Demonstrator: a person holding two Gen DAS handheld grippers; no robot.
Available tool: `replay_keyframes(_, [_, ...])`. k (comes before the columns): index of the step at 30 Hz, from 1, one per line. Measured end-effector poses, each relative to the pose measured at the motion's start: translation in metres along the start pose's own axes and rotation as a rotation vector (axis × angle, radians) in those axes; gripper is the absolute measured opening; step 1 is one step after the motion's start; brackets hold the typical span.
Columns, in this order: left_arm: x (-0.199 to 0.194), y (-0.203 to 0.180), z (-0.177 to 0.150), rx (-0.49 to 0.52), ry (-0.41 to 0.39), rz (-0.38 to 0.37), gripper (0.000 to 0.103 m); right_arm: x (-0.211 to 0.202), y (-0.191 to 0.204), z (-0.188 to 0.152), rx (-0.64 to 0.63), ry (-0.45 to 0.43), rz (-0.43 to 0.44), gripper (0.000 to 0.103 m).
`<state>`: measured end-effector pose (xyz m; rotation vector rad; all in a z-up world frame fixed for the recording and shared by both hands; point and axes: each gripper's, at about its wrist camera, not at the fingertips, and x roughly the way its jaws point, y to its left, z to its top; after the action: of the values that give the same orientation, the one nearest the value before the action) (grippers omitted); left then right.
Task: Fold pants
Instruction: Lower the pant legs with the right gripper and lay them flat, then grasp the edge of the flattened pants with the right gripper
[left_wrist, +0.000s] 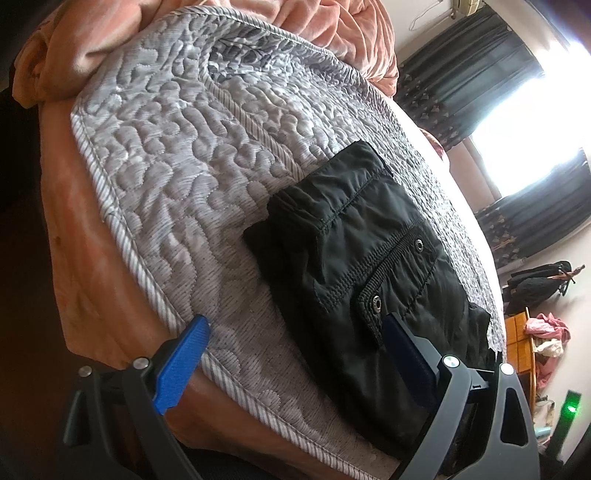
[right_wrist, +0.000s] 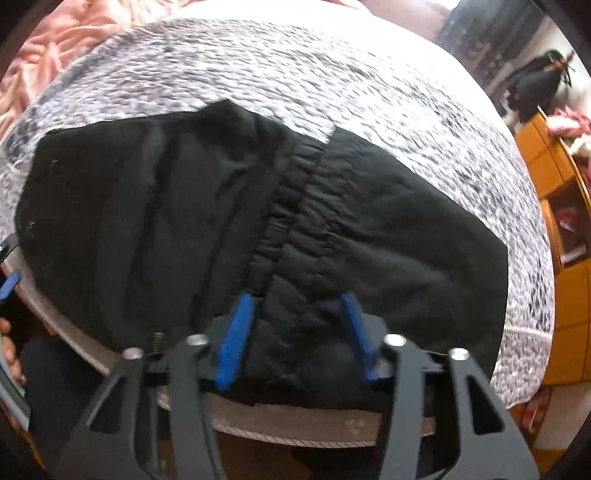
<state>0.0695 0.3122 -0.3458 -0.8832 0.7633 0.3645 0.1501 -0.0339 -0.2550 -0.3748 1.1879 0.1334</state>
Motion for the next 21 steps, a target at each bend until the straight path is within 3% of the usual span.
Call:
replay_keyframes(2, [0.000, 0.001, 0.000, -0.002, 0.000, -0.002, 0.095, 0.009, -0.006, -0.002, 0.022, 0.040, 0.032, 0.036])
replay_keyframes(4, [0.000, 0.001, 0.000, -0.004, 0.002, -0.002, 0.095, 0.011, -0.009, -0.003, 0.031, 0.051, 0.067, 0.025])
replay_keyframes(10, [0.000, 0.001, 0.000, -0.005, 0.002, -0.003, 0.095, -0.001, -0.014, -0.002, 0.043, 0.020, 0.125, 0.007])
replay_keyframes(15, [0.000, 0.002, 0.000, -0.010, 0.001, -0.007, 0.095, -0.004, -0.019, 0.000, 0.059, 0.025, 0.179, 0.006])
replay_keyframes(21, [0.001, 0.002, 0.000, -0.011, 0.003, -0.009, 0.095, -0.008, -0.004, 0.001, 0.027, 0.011, 0.185, 0.006])
